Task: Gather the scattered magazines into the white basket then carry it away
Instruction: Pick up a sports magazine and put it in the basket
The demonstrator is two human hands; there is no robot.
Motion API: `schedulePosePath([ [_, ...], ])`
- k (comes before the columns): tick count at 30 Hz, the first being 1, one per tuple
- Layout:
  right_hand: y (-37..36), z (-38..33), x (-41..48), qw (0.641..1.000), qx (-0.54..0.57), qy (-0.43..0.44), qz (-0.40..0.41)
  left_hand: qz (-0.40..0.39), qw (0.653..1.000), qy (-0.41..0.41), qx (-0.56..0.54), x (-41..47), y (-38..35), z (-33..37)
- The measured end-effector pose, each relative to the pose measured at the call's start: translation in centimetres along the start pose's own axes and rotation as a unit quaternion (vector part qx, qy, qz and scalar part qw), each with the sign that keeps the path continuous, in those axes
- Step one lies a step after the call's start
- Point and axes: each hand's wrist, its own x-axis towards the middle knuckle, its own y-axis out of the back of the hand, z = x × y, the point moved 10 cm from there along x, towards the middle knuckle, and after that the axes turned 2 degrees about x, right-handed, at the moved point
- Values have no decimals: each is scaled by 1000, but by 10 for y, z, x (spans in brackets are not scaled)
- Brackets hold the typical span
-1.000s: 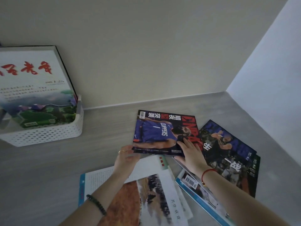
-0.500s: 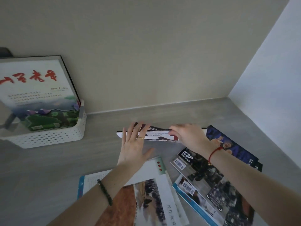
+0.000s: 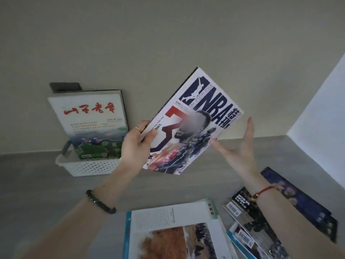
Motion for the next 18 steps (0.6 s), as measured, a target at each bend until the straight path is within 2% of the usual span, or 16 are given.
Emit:
schedulePosePath([
  [2,-43,19,-10,991,45,-96,-78,-7,996,16,-90,1,19,0],
  [3,-65,21,-15,984,69,-117,-115,-8,992,17,-122,2,29,-1],
  [5,-102,11,-20,972,121,-111,-166,-1,987,16,-160,4,53,-5],
  [7,-132,-6,-21,966,162,-88,-183,13,984,19,-177,8,80,-15],
  [10,-168,-38,-21,964,197,-37,-174,50,980,41,-188,14,125,-40],
  [14,-207,-80,-14,982,145,36,-116,96,975,64,-188,30,181,-73],
  [18,-254,-113,-1,986,129,67,-86,100,977,92,-164,60,219,-106],
])
